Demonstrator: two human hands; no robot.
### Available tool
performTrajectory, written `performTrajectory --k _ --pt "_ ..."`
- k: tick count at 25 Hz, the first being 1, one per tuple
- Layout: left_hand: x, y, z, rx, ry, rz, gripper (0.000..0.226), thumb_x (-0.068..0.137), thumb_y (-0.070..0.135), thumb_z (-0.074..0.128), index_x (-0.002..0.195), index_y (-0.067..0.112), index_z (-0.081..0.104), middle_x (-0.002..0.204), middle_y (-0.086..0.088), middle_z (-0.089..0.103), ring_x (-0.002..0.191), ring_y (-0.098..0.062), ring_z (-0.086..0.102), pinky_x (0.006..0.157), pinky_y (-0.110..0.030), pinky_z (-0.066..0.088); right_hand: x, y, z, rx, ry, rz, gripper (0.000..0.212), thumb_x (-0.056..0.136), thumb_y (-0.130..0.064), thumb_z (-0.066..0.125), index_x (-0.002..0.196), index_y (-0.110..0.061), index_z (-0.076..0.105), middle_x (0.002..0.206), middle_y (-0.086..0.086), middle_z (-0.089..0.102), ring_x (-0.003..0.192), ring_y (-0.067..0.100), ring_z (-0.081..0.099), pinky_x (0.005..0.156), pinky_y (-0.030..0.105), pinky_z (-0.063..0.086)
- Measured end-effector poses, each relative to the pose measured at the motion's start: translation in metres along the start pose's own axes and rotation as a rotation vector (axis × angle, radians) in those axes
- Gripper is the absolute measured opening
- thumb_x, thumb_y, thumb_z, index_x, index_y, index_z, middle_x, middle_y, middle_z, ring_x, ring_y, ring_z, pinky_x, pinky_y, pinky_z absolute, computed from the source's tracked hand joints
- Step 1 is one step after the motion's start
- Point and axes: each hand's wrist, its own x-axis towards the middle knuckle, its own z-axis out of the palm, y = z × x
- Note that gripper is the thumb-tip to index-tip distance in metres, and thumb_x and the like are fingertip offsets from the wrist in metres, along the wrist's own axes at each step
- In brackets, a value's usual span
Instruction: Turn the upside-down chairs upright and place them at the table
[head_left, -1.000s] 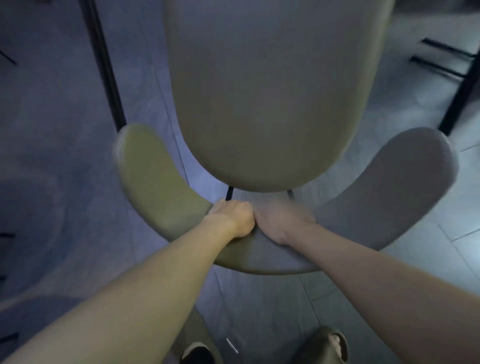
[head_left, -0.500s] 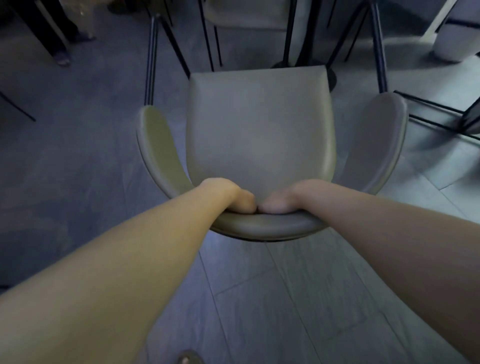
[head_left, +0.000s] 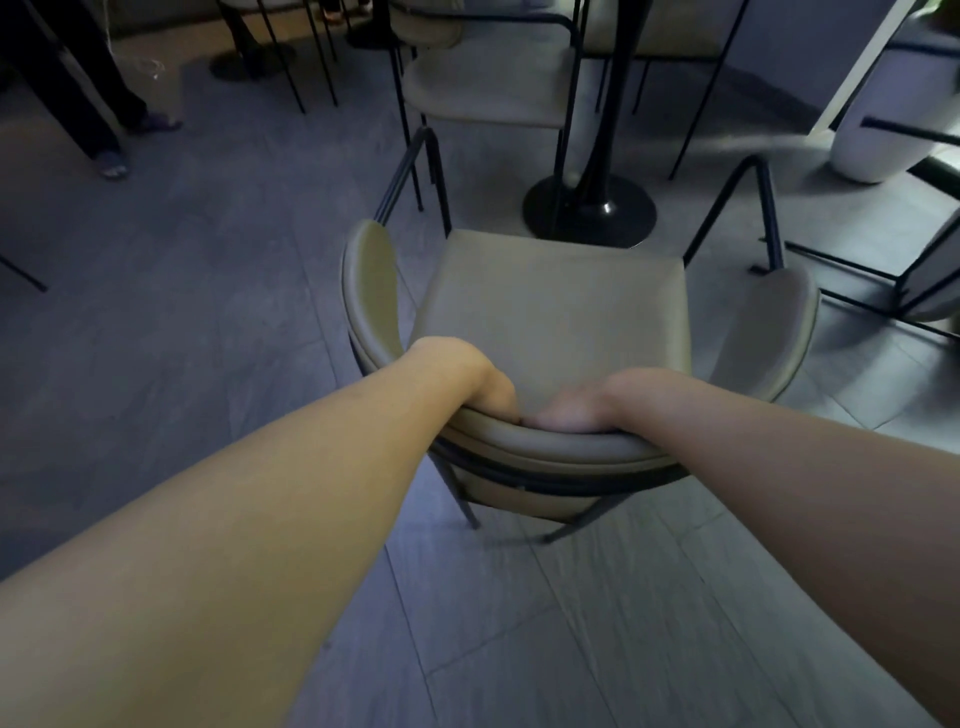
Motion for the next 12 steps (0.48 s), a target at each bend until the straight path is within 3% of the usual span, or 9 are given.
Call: performTrajectory --k 2,4,7,9,12 --pt "0.005 0.001 -0.004 0.05 0.0 0.017 0.026 0.099 0.033 0.049 0.107 0.017 0.067 0.11 -0.004 0.067 0.093 -0.022 0.06 0.085 -0.031 0.042 0.0 0.003 -0.004 -0.018 0.001 -0.018 0.044 0.104 -0.043 0.039 0.116 -0.012 0.067 0.129 0.012 0.064 0.112 0.029 0.062 0.09 0.03 0.044" --pt "0.008 0.004 -0.004 0.115 0.047 0.037 0.035 0.101 0.034 0.045 0.12 0.012 0.065 0.116 -0.006 0.063 0.101 -0.025 0.057 0.085 -0.029 0.036 -0.003 0.008 -0.007 -0.004 0.076 -0.037 0.039 0.1 -0.042 0.045 0.085 -0.015 0.069 0.101 0.012 0.071 0.086 0.027 0.066 0.076 0.031 0.052" --pt "0.004 0.001 -0.006 0.119 0.263 0.116 0.04 0.103 0.038 0.038 0.112 0.015 0.07 0.116 -0.006 0.068 0.096 -0.027 0.057 0.084 -0.031 0.039 -0.019 0.011 -0.006 0.12 0.241 -0.06 0.037 0.096 -0.036 0.051 0.072 -0.015 0.072 0.068 0.0 0.066 0.063 0.017 0.061 0.062 0.026 0.05" --pt "-0.006 -0.015 -0.008 0.102 0.369 0.145 0.048 0.102 0.048 0.032 0.108 0.021 0.07 0.101 0.0 0.068 0.09 -0.024 0.057 0.085 -0.036 0.045 -0.036 0.006 -0.001 0.134 0.359 -0.053 0.043 0.095 -0.044 0.05 0.072 -0.016 0.074 0.071 0.001 0.069 0.073 0.021 0.065 0.07 0.029 0.051" --pt "-0.026 -0.051 -0.011 0.229 0.472 0.157 0.058 0.102 0.055 0.02 0.105 0.028 0.072 0.103 0.002 0.071 0.099 -0.024 0.062 0.09 -0.04 0.047 -0.068 -0.003 0.011 0.042 0.549 0.025 0.044 0.097 -0.05 0.039 0.105 -0.018 0.069 0.105 0.012 0.069 0.099 0.033 0.064 0.081 0.038 0.048"
